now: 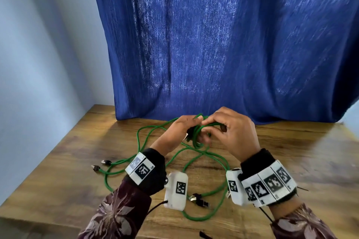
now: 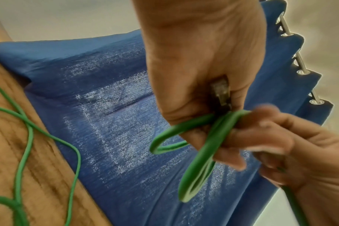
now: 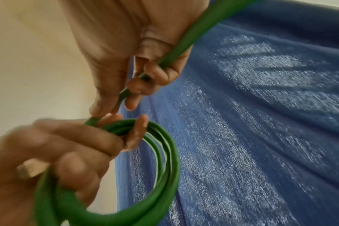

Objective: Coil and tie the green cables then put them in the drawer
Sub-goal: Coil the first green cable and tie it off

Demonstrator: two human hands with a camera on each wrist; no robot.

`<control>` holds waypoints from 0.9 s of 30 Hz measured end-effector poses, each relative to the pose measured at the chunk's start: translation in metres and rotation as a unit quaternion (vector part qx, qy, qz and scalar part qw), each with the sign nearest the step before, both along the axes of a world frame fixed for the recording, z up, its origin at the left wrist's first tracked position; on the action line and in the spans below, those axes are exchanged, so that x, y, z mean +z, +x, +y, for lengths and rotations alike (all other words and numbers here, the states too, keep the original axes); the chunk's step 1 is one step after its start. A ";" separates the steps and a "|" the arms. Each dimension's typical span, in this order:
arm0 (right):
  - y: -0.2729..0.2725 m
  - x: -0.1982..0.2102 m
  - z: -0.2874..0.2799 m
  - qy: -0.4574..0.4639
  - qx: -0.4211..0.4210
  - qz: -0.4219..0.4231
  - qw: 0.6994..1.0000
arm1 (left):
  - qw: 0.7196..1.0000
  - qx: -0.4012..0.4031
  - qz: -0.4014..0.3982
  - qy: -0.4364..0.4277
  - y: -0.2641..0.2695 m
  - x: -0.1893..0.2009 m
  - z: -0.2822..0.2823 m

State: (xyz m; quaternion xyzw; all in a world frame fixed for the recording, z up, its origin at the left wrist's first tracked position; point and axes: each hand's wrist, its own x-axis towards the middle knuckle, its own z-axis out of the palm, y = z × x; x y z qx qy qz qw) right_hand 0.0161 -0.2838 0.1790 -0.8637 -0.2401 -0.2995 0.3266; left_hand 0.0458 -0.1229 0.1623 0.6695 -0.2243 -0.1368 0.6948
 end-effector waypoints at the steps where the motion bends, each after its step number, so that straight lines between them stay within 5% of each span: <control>1: 0.003 0.000 -0.001 0.011 0.004 0.009 1.000 | 1.000 -0.009 0.004 0.002 -0.001 -0.001 -0.002; 7: 0.018 0.001 -0.014 0.100 0.060 0.105 0.988 | 0.984 -0.112 0.120 -0.075 -0.007 0.004 -0.001; 12: 0.025 -0.005 -0.035 0.247 0.110 0.175 0.947 | 0.957 -0.138 0.173 -0.190 -0.004 -0.001 0.010; 16: 0.021 -0.023 -0.046 0.241 0.078 0.159 0.954 | 0.907 -0.150 0.216 -0.329 0.005 -0.006 0.015; 19: 0.015 -0.042 -0.049 0.242 0.035 0.149 0.958 | 0.900 -0.102 0.205 -0.372 0.011 -0.004 0.019; 23: 0.005 -0.057 -0.037 0.050 -0.060 0.047 0.996 | 0.893 -0.008 0.212 -0.396 0.013 0.001 0.013; 27: -0.009 -0.068 -0.021 -0.061 -0.045 0.087 0.993 | 0.891 0.092 0.200 -0.398 0.019 0.000 0.007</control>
